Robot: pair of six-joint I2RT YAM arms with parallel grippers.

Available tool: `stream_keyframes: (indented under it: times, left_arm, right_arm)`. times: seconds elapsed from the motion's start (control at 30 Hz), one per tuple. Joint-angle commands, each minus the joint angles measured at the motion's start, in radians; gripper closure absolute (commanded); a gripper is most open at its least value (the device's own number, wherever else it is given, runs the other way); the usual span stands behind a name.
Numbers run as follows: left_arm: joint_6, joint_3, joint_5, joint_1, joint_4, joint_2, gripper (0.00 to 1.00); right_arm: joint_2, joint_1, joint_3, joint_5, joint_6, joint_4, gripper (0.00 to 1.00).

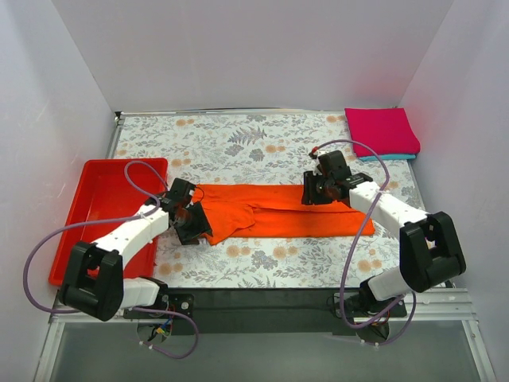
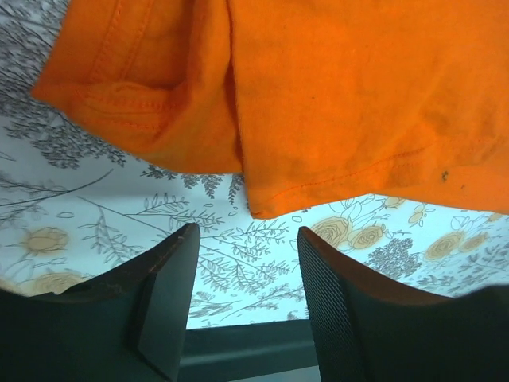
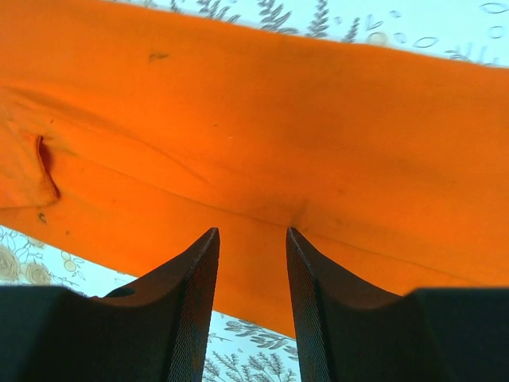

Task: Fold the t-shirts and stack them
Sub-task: Fold the tshirt

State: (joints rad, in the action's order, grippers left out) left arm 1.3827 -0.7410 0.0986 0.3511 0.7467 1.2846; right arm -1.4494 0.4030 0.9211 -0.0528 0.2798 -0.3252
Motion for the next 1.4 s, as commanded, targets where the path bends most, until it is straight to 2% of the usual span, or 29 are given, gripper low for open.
stream_keyframes:
  times: [0.0,0.33,0.67,0.77,0.93,1.0,1.03,1.1,1.27,1.37]
  left_arm:
    - [0.131,0.073,0.052,0.014,-0.108,-0.027,0.52]
    - [0.433,0.253,-0.065,0.037,-0.233,-0.154,0.55]
    - [0.449,0.219,-0.146,0.069,-0.268,-0.073,0.58]
    - [0.45,0.209,-0.149,0.077,-0.236,-0.067,0.64]
    - [0.446,0.198,-0.161,0.086,-0.221,-0.102,0.84]
    - [0.44,0.18,-0.168,0.085,-0.221,-0.091,0.9]
    - [0.432,0.158,-0.169,0.086,-0.219,-0.084,0.97]
    - [0.427,0.128,-0.174,0.085,-0.21,-0.065,1.0]
    - [0.394,-0.025,-0.188,0.085,-0.153,-0.019,1.0]
    - [0.368,-0.133,-0.194,0.086,-0.107,0.07,1.0]
  right_arm:
    - [-0.011,0.034,0.039,0.002,-0.013,0.006,0.6]
    - [0.095,0.046,-0.027,-0.059,-0.033,-0.002,0.6]
    - [0.215,0.045,-0.084,-0.07,-0.053,0.012,0.6]
    - [0.228,0.046,-0.08,-0.071,-0.057,0.012,0.6]
    - [0.241,0.046,-0.082,-0.067,-0.067,0.014,0.6]
    - [0.242,0.045,-0.085,-0.068,-0.071,0.014,0.6]
    - [0.244,0.045,-0.088,-0.068,-0.073,0.014,0.6]
    - [0.247,0.046,-0.088,-0.073,-0.076,0.014,0.6]
    - [0.242,0.046,-0.082,-0.073,-0.08,0.014,0.6]
    - [0.23,0.046,-0.065,-0.085,-0.085,0.008,0.6]
